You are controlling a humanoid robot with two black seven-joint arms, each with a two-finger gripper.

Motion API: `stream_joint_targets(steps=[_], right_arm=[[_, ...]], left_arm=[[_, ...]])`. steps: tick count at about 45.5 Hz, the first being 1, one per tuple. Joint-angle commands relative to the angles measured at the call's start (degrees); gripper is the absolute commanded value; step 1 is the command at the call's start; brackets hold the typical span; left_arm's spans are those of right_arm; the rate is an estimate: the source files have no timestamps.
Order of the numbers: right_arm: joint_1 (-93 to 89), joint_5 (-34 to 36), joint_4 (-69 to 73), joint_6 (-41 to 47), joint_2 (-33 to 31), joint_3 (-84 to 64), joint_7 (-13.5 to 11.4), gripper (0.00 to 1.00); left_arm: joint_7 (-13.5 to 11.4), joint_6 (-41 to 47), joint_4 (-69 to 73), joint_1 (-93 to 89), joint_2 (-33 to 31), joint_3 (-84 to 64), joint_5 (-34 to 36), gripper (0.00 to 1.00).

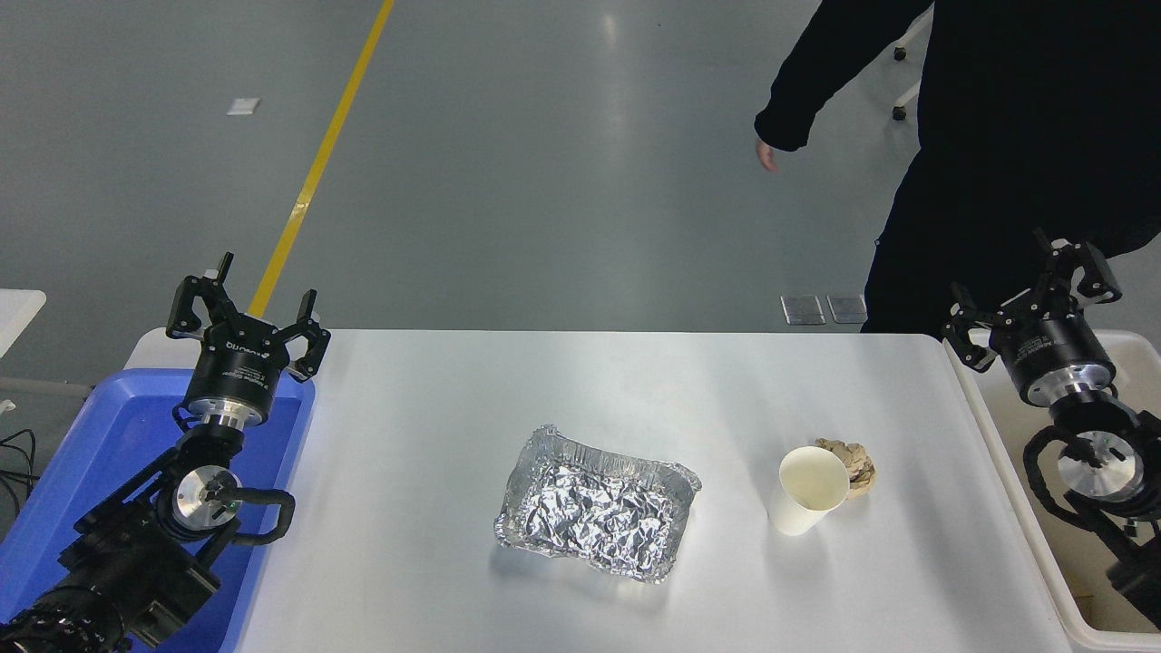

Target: Pick up paper cup place in dustbin

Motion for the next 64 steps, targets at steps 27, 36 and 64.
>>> stream_joint_targets(steps=[27, 36, 64], right_arm=[[1.48, -0.09, 0.03, 0.17, -0.10, -2.16, 0.04, 1.00], [1.92, -0.09, -0.06, 0.17, -0.63, -3.04, 0.13, 1.00], [3.42, -0.09, 0.03, 0.43, -2.03, -3.30, 0.39, 1.00]], left_arm=[[0.07, 0.00, 0.00, 0.00, 0.09, 0.17, 0.01, 0.98], [0.07, 0.00, 0.00, 0.00, 0.00, 0.17, 0.01, 0.98], [0.07, 0.00, 0.00, 0.00, 0.00, 0.16, 0.01, 0.98]])
